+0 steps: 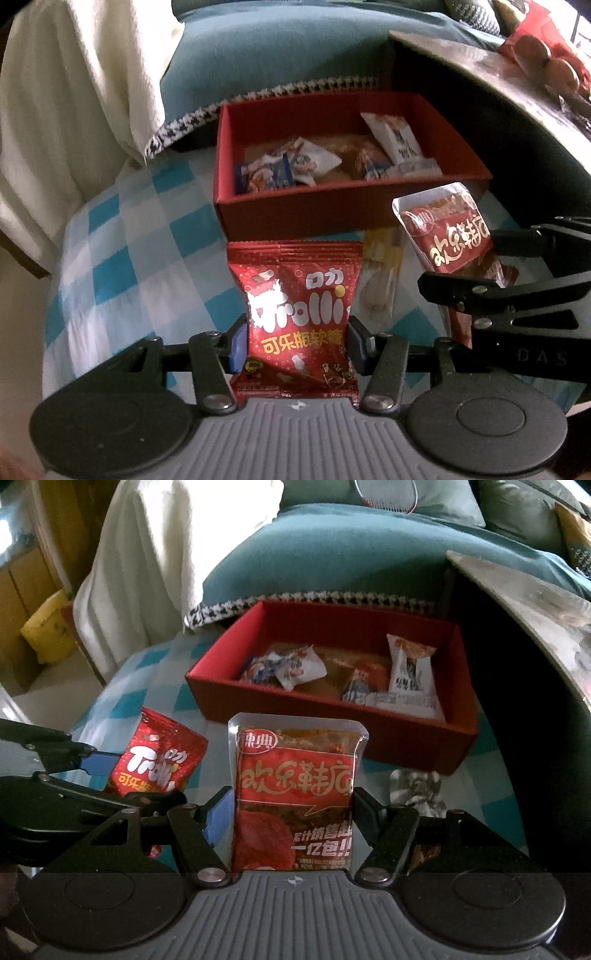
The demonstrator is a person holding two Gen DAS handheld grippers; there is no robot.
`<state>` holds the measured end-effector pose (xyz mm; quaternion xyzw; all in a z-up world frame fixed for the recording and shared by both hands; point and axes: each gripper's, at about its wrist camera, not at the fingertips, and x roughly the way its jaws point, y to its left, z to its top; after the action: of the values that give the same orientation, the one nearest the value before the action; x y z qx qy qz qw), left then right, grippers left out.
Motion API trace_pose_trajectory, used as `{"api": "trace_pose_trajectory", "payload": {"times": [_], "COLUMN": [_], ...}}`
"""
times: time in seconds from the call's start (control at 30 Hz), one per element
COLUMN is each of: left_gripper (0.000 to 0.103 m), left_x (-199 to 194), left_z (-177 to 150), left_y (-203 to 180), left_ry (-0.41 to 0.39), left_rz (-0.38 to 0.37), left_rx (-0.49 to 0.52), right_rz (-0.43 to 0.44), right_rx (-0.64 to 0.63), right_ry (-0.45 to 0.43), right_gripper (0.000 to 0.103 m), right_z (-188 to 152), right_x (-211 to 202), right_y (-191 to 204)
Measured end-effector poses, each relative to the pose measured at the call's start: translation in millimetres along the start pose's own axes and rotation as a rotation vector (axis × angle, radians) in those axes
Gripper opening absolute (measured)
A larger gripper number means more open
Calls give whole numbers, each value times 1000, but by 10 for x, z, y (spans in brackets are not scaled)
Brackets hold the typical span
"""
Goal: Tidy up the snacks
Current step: 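Carry the Trolli bag and red pouch over the red box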
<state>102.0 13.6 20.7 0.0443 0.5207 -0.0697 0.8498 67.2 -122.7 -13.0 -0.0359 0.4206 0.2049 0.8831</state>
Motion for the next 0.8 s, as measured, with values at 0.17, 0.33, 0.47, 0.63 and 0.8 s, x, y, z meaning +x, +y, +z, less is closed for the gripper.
{"api": "trace_pose_trajectory", "payload": {"times": [0.17,0.33,0.47,0.63,0.8], "left_gripper": [47,47,47,47,47], "left_x": [-15,-26,-25,-21,3], "left_z": [133,285,404,554,745], "left_y": [-31,-27,-35,-27,-7], "left_ry": [-34,-64,-86,-119,-146], "left_rz": [19,28,39,56,73], "left_rx": [6,-7,0,-1,-6], "right_rz": [-6,-8,-11,-14,-20], "right_rx": [5,25,36,42,44], "right_ry": [-31,-61,-79,-98,-120], "right_gripper": [74,74,74,74,74], "right_z": [135,293,403,554,726], "right_x": [-36,-62,-67,-38,11], "right_y": [-54,-128,-179,-247,-321]}}
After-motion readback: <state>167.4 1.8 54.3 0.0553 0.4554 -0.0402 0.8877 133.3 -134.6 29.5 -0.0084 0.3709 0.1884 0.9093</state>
